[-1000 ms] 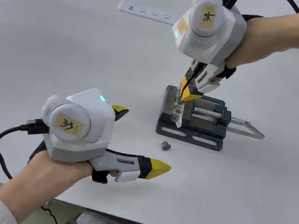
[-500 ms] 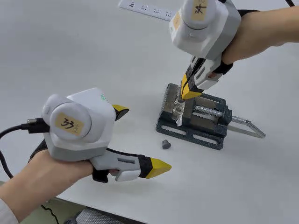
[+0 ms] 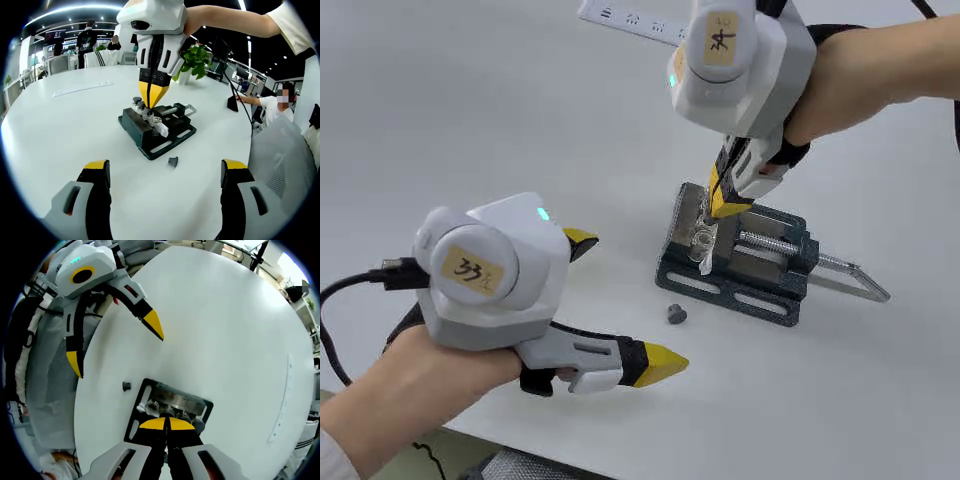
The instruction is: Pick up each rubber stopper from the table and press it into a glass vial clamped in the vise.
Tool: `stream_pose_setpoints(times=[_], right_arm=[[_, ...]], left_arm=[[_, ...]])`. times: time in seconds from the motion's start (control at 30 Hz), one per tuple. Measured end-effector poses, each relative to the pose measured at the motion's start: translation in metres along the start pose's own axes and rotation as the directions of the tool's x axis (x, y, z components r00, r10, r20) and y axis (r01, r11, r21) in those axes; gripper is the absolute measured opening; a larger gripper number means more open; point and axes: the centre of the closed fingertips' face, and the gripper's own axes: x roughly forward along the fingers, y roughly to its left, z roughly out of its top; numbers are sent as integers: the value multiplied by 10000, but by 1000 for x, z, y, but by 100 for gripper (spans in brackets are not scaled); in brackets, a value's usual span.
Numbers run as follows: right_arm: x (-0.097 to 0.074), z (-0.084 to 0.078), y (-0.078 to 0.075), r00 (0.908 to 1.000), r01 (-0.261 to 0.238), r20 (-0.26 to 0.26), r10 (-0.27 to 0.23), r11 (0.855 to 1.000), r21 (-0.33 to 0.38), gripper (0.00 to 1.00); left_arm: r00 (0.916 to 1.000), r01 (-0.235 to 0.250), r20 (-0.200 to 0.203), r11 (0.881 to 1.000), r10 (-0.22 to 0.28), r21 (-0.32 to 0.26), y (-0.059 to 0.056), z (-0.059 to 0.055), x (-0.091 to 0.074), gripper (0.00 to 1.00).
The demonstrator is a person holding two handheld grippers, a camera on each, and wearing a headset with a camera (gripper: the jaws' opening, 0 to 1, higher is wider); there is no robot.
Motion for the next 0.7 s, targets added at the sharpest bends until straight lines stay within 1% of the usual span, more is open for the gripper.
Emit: stream_pose_setpoints(times=[0.03,0.13,0.2,0.3,0.33,0.4,0.5,0.63,0.67,0.7], right_arm=[[0,0,-1,9999,-20,141,18,9999,140,0],[-1,-1,-2,9989,-54,466,53,10000,27,0],[-1,0,-1,9980,-101,619,89,9998,196,0],[-1,0,0,9977,-104,674,97,9999,97,0],[-1,-2,-1,9983,-31,582,28,10000,56,0],[0,-2,2,9985,-117,543,120,9999,-60,0],[0,0,-2,9977,34,674,-25,9999,-136,0],[0,3,-5,9965,84,838,-80,10000,-50,0],[0,4,-4,9965,65,832,-64,10000,-13,0],[2,3,-2,9970,-89,772,89,10000,-2,0]], left_arm=[[10000,-19,1,10000,19,-15,0,1,0,91],[10000,-40,32,10000,40,-43,1,1,-1,91],[10000,-44,-19,10000,44,3,1,0,-1,91],[10000,-43,1,10000,43,-29,2,0,-2,91],[10000,-48,-3,10000,48,-15,2,0,-2,91],[10000,-38,6,10000,38,-37,2,0,-2,90],[10000,-29,-29,10000,29,5,2,-1,-1,90],[10000,-26,-68,10000,26,-18,2,-2,0,90],[10000,-30,-92,10000,30,-36,2,-2,0,90],[9999,-45,-103,10000,45,-14,3,-2,0,90]])
